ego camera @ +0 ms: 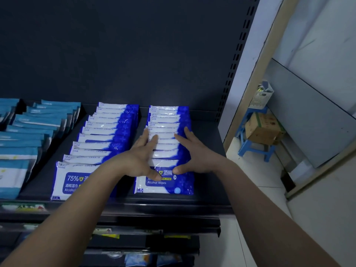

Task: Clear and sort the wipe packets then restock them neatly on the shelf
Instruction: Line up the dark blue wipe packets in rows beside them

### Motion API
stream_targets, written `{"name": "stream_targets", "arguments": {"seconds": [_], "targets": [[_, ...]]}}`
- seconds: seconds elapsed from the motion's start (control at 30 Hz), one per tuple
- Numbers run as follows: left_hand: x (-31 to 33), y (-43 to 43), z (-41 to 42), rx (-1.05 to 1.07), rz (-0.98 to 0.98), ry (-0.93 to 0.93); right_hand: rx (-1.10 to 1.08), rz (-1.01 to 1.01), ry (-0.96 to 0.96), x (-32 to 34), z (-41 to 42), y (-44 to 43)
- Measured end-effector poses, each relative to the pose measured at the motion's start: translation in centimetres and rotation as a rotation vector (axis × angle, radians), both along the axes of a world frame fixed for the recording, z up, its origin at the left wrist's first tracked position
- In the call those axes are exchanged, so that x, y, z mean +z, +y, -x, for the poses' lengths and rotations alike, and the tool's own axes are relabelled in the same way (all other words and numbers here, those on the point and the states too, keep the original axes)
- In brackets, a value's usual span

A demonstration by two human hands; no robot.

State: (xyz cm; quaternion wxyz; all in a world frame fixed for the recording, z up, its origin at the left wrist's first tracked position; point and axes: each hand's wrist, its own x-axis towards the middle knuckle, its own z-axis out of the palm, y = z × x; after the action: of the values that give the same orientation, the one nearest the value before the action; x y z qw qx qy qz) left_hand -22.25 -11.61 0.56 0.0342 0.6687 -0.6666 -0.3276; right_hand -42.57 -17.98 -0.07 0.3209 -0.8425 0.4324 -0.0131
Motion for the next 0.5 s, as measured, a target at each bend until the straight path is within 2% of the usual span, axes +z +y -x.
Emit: {"name": "stream_targets", "arguments": {"seconds": [0.17,0.23,0.3,0.5], "targets": [[-1.7,1.0,0.1,0.018,-0.026,0.111,-0.011,-0.017,-0.010,-2.2,0.0,1.6],[-1.7,1.2,0.3,0.064,-0.004,0.159,-0.108,-0.105,-0.150,-2.3,-0.1,2.0],[-2.0,1.4,0.7,0.187,0.016,0.286,-0.194,-0.186,-0.284,-2.4,-0.2,2.4],[-2.5,2.4,1.3,0.385,0.052,0.676,-0.233,-0.151,-0.343,-3.0,-0.3,3.5]]}}
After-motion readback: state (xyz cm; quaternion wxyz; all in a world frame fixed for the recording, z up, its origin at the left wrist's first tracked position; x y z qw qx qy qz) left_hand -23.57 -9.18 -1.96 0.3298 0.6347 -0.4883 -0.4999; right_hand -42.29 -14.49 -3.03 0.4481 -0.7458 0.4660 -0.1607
